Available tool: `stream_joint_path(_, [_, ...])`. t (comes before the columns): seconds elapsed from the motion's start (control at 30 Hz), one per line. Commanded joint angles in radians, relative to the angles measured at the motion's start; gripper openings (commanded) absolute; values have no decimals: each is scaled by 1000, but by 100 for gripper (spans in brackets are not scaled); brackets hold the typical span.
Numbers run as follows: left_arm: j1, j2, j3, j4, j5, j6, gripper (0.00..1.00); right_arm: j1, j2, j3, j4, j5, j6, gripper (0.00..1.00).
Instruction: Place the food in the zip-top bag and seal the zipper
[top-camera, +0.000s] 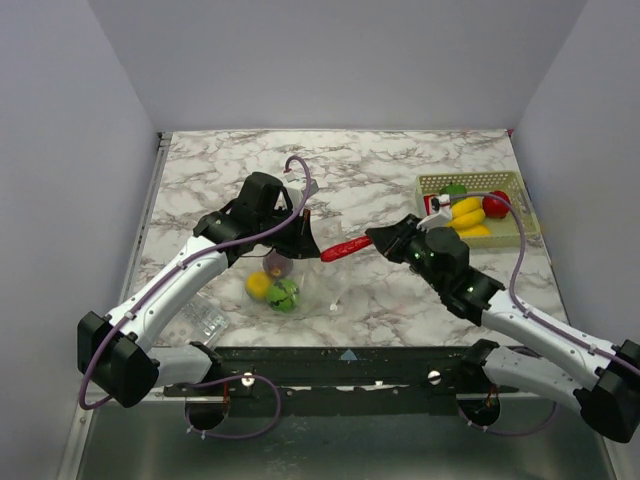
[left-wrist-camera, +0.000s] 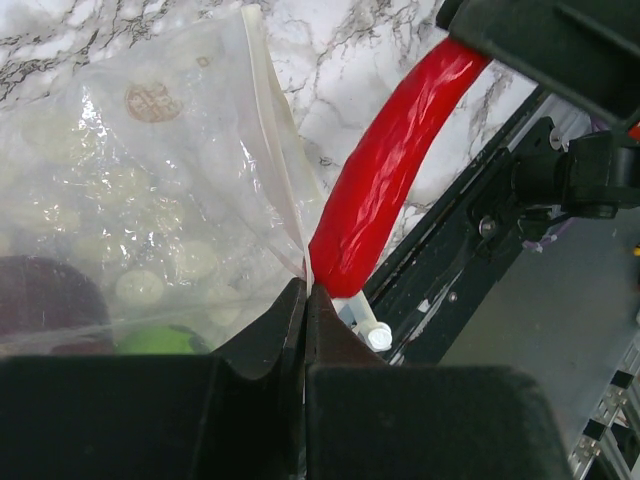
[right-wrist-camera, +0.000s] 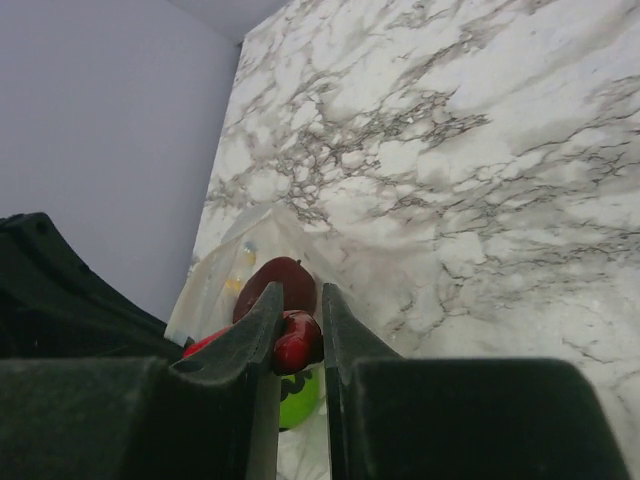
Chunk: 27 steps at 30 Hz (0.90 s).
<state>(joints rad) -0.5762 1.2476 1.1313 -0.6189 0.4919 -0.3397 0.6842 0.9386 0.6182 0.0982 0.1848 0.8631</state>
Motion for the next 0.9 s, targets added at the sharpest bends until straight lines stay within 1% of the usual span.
stream_joint_path(0.0, [-3, -8, 9, 12, 15, -1, 0, 136, 57, -26, 162, 290, -14, 0])
stream_joint_path(0.07, [-3, -17, 7, 20, 17, -4, 0, 201, 117, -20, 216, 405, -21, 0])
stream_joint_path(0.1, [-3, -20, 8, 21, 22, -5, 0, 223, 152, -19, 253, 439, -24, 0])
stream_joint_path(0.27, [-2, -37, 3, 37, 34, -12, 0, 322, 336, -13, 512, 627, -4, 0])
stream_joint_path(0.4, [-1, -46, 4, 36, 34, -12, 0, 406, 486, 31, 724, 794, -101, 0])
stream_joint_path(0.47, [2, -52, 4, 40, 39, -14, 0, 421, 558, 39, 854, 830, -155, 0])
stream_joint_path(0.57, [9, -54, 1, 50, 62, -21, 0, 423, 654, 55, 1007, 857, -230, 0])
stream_joint_path(0.63, [11, -52, -3, 53, 71, -25, 0, 423, 699, 67, 1076, 856, -263, 1])
stream_joint_path(0.77, [13, -52, -1, 53, 76, -25, 0, 423, 767, 106, 1127, 791, -282, 2])
stream_joint_path(0.83, [18, -53, -1, 54, 77, -25, 0, 423, 794, 119, 1144, 742, -297, 11])
stream_joint_path(0.87, [20, -53, -1, 53, 77, -25, 0, 423, 802, 119, 1152, 716, -303, 19])
